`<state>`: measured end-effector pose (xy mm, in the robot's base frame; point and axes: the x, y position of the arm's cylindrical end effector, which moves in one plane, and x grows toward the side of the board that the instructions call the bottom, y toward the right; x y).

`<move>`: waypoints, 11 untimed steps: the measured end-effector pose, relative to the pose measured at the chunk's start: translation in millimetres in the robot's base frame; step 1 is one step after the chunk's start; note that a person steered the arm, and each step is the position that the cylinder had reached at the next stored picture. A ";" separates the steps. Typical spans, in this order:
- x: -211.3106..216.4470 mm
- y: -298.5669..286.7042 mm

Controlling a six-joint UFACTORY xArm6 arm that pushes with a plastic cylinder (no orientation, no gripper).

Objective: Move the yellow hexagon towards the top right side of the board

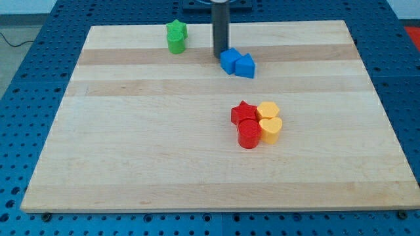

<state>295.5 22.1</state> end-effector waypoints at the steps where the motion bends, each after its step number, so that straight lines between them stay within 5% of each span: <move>1: 20.4 18.2; 3: 16.4 68.8; 4: 21.2 154.3; 6: 129.2 242.8; 8: 240.4 189.1; 11: 248.6 35.0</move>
<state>544.1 57.1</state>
